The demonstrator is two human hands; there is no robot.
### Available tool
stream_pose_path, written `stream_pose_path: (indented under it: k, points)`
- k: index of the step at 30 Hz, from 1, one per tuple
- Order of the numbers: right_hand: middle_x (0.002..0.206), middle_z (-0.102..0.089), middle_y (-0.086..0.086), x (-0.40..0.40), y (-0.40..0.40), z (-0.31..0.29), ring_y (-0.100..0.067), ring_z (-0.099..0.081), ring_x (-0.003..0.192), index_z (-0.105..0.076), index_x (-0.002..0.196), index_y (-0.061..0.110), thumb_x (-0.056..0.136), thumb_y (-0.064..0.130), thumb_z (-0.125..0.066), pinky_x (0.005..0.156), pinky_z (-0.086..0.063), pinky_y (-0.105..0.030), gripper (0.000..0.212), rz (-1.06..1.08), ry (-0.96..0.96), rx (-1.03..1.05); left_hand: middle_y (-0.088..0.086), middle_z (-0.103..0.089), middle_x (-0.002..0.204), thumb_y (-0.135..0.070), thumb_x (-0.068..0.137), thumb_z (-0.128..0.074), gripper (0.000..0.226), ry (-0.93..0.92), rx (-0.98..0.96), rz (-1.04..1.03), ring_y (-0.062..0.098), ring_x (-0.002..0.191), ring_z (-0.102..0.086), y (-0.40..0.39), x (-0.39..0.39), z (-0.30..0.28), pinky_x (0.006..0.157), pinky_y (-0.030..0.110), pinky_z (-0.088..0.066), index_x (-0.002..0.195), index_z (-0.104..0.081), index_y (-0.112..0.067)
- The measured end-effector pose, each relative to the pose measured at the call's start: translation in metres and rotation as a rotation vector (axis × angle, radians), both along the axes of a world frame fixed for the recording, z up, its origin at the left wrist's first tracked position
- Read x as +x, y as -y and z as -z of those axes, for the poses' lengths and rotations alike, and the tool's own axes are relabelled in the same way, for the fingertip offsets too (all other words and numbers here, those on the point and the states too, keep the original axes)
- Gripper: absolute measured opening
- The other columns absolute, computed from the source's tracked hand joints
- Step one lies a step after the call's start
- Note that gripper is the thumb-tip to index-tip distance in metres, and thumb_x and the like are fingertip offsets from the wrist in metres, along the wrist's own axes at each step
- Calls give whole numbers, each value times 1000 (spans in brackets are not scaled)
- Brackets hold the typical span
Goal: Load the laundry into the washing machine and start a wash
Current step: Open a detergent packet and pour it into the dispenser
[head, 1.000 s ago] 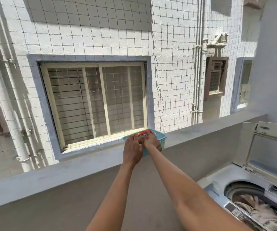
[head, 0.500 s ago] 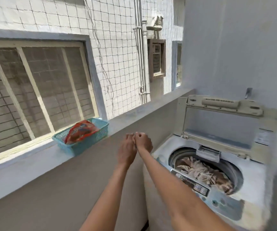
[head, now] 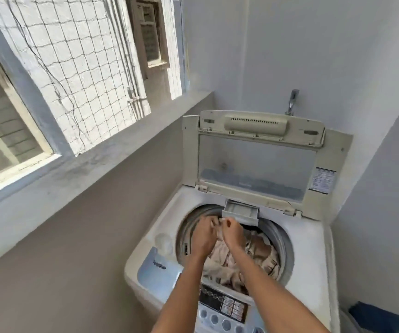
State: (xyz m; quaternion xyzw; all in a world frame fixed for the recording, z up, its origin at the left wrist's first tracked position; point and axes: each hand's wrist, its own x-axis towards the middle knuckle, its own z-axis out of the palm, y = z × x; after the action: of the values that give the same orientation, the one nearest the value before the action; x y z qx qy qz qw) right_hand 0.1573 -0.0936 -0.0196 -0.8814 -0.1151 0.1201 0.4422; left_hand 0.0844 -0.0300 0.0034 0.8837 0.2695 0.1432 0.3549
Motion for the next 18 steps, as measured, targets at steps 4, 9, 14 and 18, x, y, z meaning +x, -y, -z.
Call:
stream_pose_path:
  k: [4,9,14,18]
  points:
    - [108,-64,-13,45,27,34,-31,-60,96,-64,102,10,95,11,-46,68,-41,-30,19,204,13,18,11,-65,112,-13,96,-43,25,-37,-79,22,27,107,-59,-5,48,34,93,41,-46,112,-61,-6]
    - [133,-49,-17,86,56,61,-35,-54,116,-51,131,6,92,3,-49,89,-45,-39,40,330,-12,-24,11,-62,122,-14,91,-57,34,-24,-191,-40,28,115,-56,-25,91,64,97,41,-45,125,-57,-8]
    - [136,-53,-14,109,68,77,-27,-52,124,-54,131,3,90,1,-58,97,-33,-17,42,144,65,34,13,-57,131,-4,85,-63,48,16,-334,26,26,122,-53,-47,123,86,102,34,-41,131,-52,-3]
    - [125,-62,-12,109,64,86,-21,-58,114,-59,127,4,90,8,-61,88,-32,-3,37,112,146,55,11,-63,123,4,85,-58,46,100,-363,59,23,115,-58,-52,129,100,90,20,-40,129,-56,-6]
